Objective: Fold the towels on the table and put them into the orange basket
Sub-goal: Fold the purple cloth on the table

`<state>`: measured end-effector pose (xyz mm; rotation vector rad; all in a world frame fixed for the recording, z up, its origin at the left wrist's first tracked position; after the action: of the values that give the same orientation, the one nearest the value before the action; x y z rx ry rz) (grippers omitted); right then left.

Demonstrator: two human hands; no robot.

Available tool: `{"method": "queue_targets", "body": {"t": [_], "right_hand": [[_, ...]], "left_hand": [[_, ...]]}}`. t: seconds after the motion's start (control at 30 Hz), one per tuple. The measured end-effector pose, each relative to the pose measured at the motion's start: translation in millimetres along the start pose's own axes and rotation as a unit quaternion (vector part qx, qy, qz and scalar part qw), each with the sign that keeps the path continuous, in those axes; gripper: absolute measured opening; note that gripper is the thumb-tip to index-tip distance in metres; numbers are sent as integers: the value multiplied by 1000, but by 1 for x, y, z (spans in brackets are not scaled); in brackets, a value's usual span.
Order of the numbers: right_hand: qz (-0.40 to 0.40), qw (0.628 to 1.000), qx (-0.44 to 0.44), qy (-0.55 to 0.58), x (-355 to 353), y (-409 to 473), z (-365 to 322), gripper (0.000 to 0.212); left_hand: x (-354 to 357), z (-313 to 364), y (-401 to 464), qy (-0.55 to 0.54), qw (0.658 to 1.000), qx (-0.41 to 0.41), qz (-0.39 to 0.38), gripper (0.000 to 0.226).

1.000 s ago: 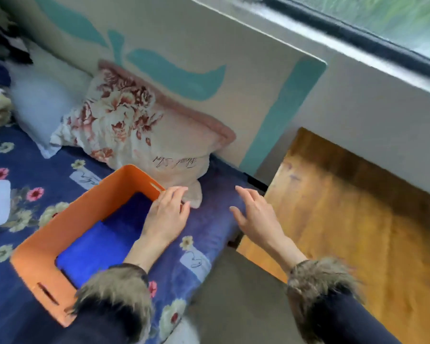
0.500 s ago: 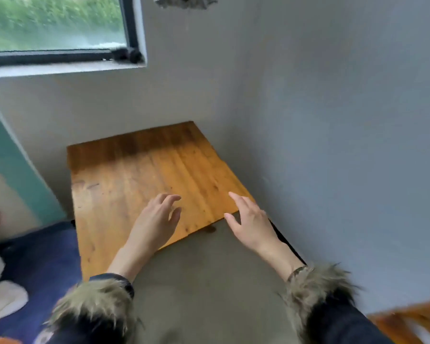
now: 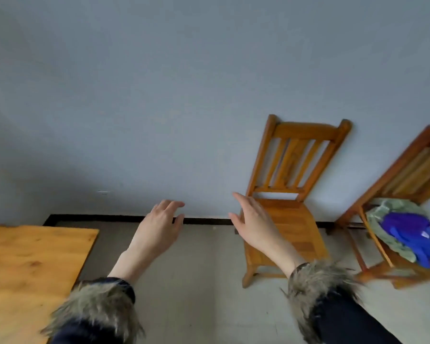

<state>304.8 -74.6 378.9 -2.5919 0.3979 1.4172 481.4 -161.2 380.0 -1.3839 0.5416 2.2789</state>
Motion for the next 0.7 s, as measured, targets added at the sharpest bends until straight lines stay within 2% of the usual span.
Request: {"method": "queue_targets", "body": {"t": [0.17, 0.37, 0.7], "right_hand": [[53, 993, 98, 24, -41, -25, 83, 54], [107, 975, 190, 45, -100, -58, 194, 54], [164, 939, 299, 35, -224, -147, 418, 54]], "left_hand": [[62, 83, 33, 2, 991, 102, -86, 33], [132, 205, 66, 0, 970, 202, -136, 34], [290, 449, 85, -12, 928, 303, -218, 34]]}}
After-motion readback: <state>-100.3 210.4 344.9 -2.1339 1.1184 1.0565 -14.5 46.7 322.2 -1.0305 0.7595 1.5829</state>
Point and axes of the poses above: each hand's wrist, its own y-axis towards the middle knuckle, its own x-axis out of the palm, z = x × y, the point moved 9 cm from there along y, towards the middle knuckle, and after that the axes turned 4 degrees about y, right-handed, at the moved point
